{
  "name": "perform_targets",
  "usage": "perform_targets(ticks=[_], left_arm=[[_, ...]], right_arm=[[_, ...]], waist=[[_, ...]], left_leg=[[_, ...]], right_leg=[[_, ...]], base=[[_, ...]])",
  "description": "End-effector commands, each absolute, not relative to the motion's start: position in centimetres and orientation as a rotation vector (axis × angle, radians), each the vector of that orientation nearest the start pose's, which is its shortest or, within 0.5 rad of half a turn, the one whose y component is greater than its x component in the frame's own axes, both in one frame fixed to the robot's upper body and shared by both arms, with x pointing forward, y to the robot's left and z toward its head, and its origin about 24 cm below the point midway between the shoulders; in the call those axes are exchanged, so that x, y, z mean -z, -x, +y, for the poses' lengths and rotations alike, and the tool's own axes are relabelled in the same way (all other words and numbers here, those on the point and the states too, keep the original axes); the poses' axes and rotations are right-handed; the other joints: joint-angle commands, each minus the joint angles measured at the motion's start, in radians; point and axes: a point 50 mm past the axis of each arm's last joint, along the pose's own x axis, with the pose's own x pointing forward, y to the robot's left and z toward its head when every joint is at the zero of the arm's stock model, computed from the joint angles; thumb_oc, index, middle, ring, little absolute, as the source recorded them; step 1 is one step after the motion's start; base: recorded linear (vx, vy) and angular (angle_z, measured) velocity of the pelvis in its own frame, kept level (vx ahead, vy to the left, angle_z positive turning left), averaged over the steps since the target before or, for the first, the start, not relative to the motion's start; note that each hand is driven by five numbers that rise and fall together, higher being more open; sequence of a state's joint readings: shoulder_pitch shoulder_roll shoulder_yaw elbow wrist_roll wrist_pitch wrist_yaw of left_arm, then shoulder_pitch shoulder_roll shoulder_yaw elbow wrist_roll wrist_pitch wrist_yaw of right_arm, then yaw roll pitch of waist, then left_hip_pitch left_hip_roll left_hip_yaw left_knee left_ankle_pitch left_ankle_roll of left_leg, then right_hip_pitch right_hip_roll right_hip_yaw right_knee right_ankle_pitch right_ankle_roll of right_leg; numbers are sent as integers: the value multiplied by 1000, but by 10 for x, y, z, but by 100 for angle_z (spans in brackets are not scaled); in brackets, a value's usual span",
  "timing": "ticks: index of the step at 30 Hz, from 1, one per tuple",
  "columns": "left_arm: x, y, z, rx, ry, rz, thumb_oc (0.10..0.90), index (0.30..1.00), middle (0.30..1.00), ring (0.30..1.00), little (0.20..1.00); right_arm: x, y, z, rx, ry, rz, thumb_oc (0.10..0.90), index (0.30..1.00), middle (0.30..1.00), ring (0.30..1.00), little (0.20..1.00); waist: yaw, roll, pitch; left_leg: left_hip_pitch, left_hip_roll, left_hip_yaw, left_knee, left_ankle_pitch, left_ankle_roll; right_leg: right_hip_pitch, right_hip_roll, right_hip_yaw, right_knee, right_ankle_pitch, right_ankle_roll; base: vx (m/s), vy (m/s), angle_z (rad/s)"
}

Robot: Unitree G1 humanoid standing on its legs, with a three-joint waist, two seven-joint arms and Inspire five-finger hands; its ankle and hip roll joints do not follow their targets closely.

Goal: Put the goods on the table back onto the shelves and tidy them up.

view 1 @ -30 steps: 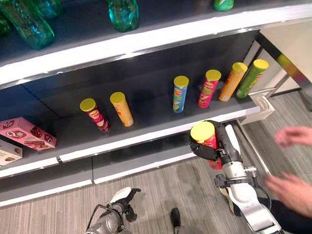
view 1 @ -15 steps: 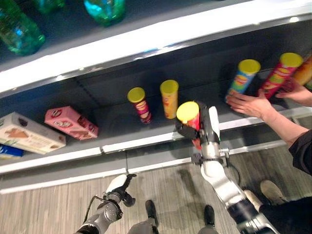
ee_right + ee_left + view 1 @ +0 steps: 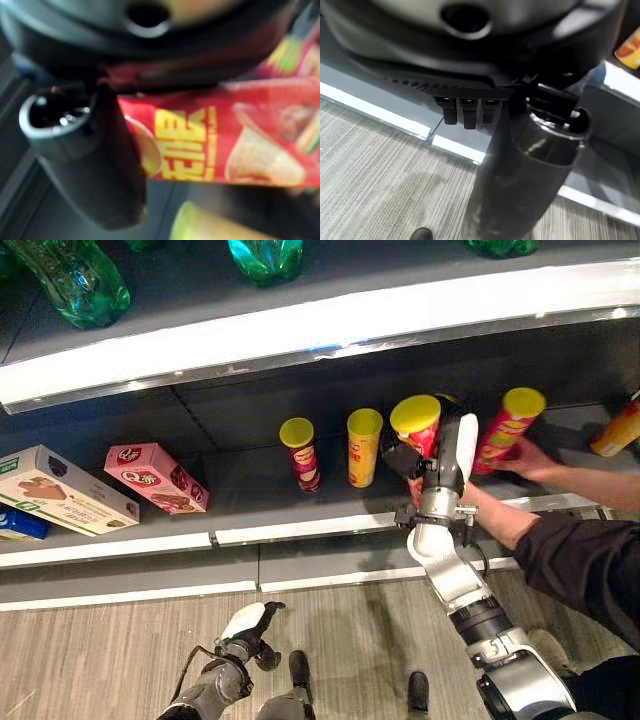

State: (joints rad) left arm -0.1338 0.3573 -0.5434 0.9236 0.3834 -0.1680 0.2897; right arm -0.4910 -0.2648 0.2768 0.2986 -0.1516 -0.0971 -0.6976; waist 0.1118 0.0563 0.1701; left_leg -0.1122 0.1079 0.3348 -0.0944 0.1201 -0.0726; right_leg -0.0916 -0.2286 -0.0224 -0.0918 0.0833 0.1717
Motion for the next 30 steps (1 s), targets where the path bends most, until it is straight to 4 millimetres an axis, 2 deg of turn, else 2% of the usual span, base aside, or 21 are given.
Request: perform_targets(ticks=[1,3,5,6,7,12,15,17,19,22,23,25,26,27,28,29,30], left_arm=[[102,-206,204,295,-1019,481,800,900,900,900,900],[102,-206,204,295,-1024,484,800,900,900,900,900],[104,-203,206,296,-1032,498,800,900,900,900,900],[106,-200,208,291,-1032,515,800,900,900,900,900],[106,-199,208,293,-1032,517,800,900,900,900,900],[113,-188,213,284,-1038,567,800,900,900,900,900],[114,-186,215,284,-1042,577,800,900,900,900,900],[114,-184,215,282,-1043,579,800,900,900,900,900],[115,-184,215,283,-1043,579,800,900,900,900,900],[114,-184,214,279,-1039,576,800,900,900,900,900],[115,-184,214,279,-1039,577,800,900,900,900,900],[118,-176,217,265,-1030,607,800,900,900,900,900],[118,-176,217,265,-1030,608,800,900,900,900,900],[120,-168,227,219,-1022,648,800,900,900,900,900],[120,-168,227,219,-1021,648,800,900,900,900,900],[121,-165,231,194,-1014,666,800,900,900,900,900],[122,-162,233,181,-1010,681,800,900,900,900,900]], right_arm=[[-185,-315,-134,336,263,-730,400,300,300,300,300],[-183,-309,-134,317,257,-736,400,300,300,300,300],[-177,-295,-138,288,246,-748,400,300,300,300,300],[-169,-284,-143,276,234,-736,400,300,300,300,300],[-168,-284,-143,276,234,-734,400,300,300,300,300],[-147,-255,-160,277,193,-671,400,300,300,300,300],[-140,-248,-166,290,202,-649,400,300,300,300,300],[-132,-241,-171,305,205,-621,400,300,300,300,300],[-130,-240,-172,304,206,-613,400,300,300,300,300],[-121,-235,-176,304,227,-578,400,300,300,300,300],[-120,-235,-176,303,228,-577,400,300,300,300,300],[-114,-230,-176,293,233,-553,400,300,300,300,300],[-114,-230,-176,292,233,-553,400,300,300,300,300],[-110,-226,-179,299,245,-542,400,300,300,300,300],[-110,-226,-179,299,246,-542,400,300,300,300,300],[-108,-225,-180,298,252,-534,400,300,300,300,300],[-106,-223,-181,305,257,-523,400,300,300,300,300]], waist=[[-3,6,-49],[-11,3,-49],[-31,-5,-50],[-46,-10,-52],[-46,-9,-53],[-88,-18,-56],[-102,-18,-59],[-124,-13,-59],[-129,-10,-58],[-148,-6,-57],[-148,-4,-54],[-157,-5,-47],[-157,-3,-47],[-155,-6,-41],[-155,-6,-41],[-150,-11,-32],[-150,-17,-28]], left_leg=[[58,55,5,27,-103,-33],[67,57,9,26,-104,-35],[86,64,14,22,-105,-38],[99,73,20,18,-104,-41],[100,73,20,18,-104,-41],[128,100,34,12,-102,-53],[140,110,40,12,-102,-57],[153,131,49,17,-97,-65],[157,142,52,19,-93,-69],[168,196,69,54,-69,-86],[170,200,69,57,-71,-89],[176,249,65,108,-32,-102],[176,252,65,110,-32,-103],[169,289,42,148,20,-106],[168,290,41,149,20,-106],[141,306,18,179,54,-104],[123,309,9,192,53,-92]], right_leg=[[36,-66,-24,5,8,41],[40,-63,-23,5,5,42],[49,-56,-19,5,-3,41],[54,-49,-17,5,-6,41],[55,-49,-17,5,-7,41],[64,-30,-3,8,-19,37],[69,-21,7,16,-27,33],[64,-4,30,51,-57,20],[61,7,39,70,-72,12],[63,59,65,111,-123,-23],[65,63,65,116,-127,-26],[75,119,83,149,-159,-60],[74,122,83,152,-160,-61],[76,167,96,173,-175,-86],[76,167,96,173,-175,-86],[78,188,101,184,-183,-98],[80,196,97,191,-188,-107]], base=[[26,-36,-8],[19,-33,-3],[21,-52,-6],[12,-40,-13],[4,-50,-10],[2,-50,-6],[11,-74,-23],[5,-119,-7],[0,-110,-4],[14,-191,-8],[34,-149,-10],[31,-233,-16],[21,-335,-20],[13,-188,-27],[-5,-294,-26],[-31,-199,-21],[-44,-275,-9]])
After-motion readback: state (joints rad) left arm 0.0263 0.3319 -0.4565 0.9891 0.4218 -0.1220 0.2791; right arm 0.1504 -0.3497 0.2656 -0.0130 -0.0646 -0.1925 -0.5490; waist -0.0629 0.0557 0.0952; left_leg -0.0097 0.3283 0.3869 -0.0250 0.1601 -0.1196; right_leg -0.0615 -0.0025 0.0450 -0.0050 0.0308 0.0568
